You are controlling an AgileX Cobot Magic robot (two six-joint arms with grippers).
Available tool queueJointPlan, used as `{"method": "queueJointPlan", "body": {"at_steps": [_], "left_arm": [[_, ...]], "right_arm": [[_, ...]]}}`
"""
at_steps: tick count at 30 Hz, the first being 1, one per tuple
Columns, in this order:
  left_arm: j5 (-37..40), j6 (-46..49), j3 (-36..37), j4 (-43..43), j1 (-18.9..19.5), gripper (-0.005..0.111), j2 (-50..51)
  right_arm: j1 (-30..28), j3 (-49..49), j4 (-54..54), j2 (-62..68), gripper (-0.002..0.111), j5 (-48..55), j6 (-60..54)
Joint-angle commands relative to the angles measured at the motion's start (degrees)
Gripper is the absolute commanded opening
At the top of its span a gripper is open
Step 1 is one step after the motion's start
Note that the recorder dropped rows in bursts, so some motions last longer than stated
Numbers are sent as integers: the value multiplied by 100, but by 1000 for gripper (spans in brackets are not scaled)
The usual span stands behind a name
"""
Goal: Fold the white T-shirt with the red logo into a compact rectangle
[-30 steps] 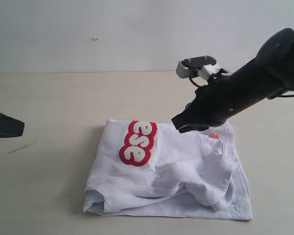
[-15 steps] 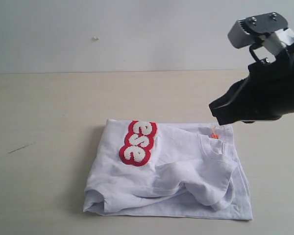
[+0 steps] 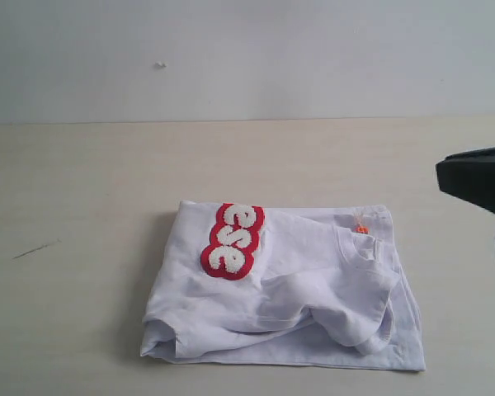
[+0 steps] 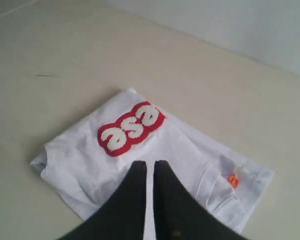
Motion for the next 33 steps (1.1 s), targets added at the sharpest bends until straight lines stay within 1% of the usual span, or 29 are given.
{"method": "queueJointPlan", "body": {"at_steps": [1,4,7,10,12,13,16,18,22,33], "left_arm": [[-526,-97,12,535,11,0,-426],[-660,-217,12,861,11,0,-630],[-596,-596,12,1266,11,0,-794],[-407,-985,12,1705,11,0,-947],[-139,-1188,12,1865,11,0,-1098],[-3,-1215,44,1904,11,0,-1190],[70,-1215,219,1939,11,0,-1479],[-51,-1215,344,1951,11,0,-1479],[-61,-1256,334,1990,11,0,-1479],[-49,-1255,345,2017,11,0,-1479]], "right_arm": [[8,163,-268,-689,7,-231,7],[8,327,-353,-1139,7,-413,7],[8,504,-367,-1532,7,-517,-42],[8,703,-404,-1906,7,-559,-134],[8,825,-404,-2165,7,-547,-149],[8,887,-404,-2293,7,-518,-149],[8,1011,-404,-2602,7,-415,-149],[8,1106,-404,-2812,7,-360,-149],[8,1376,-406,-3140,7,-358,-149],[8,1482,-406,-3237,7,-327,-149]]}}
